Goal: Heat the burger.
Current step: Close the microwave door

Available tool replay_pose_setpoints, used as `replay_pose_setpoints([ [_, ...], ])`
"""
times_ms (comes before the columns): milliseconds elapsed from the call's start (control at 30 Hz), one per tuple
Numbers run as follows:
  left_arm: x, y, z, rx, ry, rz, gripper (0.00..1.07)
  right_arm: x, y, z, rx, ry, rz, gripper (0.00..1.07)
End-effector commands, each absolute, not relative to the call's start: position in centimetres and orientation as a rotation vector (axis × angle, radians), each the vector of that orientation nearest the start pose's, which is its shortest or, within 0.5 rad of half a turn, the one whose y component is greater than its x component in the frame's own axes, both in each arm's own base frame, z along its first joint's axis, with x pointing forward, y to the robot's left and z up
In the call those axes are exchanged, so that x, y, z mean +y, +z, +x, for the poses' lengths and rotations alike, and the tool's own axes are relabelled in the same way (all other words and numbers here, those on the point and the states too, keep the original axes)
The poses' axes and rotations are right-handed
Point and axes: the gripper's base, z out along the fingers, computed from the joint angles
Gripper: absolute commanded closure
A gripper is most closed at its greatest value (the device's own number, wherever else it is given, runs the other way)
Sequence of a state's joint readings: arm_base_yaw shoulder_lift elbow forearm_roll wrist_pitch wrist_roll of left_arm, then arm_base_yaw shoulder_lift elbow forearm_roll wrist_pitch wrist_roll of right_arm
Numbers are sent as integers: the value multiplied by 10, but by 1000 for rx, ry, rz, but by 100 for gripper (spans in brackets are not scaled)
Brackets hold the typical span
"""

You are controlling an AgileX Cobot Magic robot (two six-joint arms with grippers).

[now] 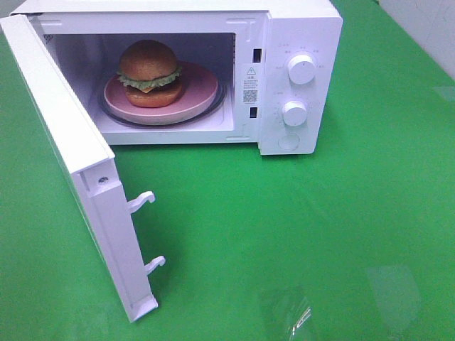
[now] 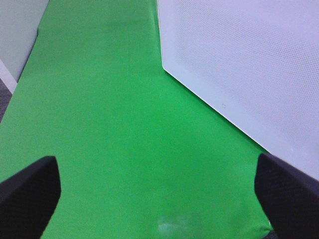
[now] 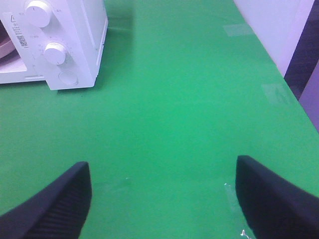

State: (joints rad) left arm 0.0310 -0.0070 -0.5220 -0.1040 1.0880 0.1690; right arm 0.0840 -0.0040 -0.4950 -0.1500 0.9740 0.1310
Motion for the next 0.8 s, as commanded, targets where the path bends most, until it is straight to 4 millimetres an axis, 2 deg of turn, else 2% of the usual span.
replay_pose_setpoints([
  [33,-9,282,-11,2008,-1,151,9,-11,284,-5,1916,-34,43,32],
  [800,-9,282,-11,2008,-1,151,9,-11,284,-5,1915,-35,43,32],
])
